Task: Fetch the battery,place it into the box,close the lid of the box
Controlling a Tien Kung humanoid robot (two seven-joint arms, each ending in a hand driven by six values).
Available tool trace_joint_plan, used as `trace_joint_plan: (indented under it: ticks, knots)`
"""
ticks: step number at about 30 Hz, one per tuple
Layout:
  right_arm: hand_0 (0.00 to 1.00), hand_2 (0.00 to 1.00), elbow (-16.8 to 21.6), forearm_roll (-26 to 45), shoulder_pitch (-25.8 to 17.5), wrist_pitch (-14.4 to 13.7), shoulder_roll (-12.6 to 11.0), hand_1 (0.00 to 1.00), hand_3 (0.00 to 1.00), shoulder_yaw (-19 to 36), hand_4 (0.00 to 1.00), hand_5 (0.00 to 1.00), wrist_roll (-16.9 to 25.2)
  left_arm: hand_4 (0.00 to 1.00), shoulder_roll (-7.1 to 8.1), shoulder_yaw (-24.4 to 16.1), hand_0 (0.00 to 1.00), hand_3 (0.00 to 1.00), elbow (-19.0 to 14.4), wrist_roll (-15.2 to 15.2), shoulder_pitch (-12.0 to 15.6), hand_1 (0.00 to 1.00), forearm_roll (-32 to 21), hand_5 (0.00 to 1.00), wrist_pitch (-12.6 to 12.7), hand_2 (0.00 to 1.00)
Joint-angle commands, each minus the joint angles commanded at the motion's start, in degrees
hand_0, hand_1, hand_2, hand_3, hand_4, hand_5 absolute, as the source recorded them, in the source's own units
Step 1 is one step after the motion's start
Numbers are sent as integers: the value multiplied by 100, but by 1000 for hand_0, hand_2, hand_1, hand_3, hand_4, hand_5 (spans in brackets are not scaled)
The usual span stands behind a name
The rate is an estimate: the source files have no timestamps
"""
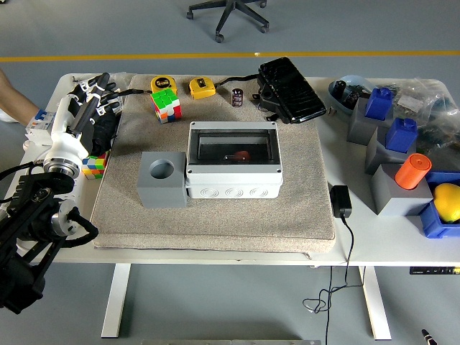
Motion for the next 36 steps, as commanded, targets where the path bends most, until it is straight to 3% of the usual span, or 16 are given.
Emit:
trace_joint_plan:
  ticks: [13,36]
  knots:
    - [590,593,-1,-14,38,55,0,601,548,-1,979,568,-48,972,109,99,617,644,17,60,10,663,-24,508,-116,639]
    - [592,595,-4,-14,45,92,-38,603,549,-82,981,572,-119,966,203,-120,617,642,-24,161,99,665,68,503,-167,623]
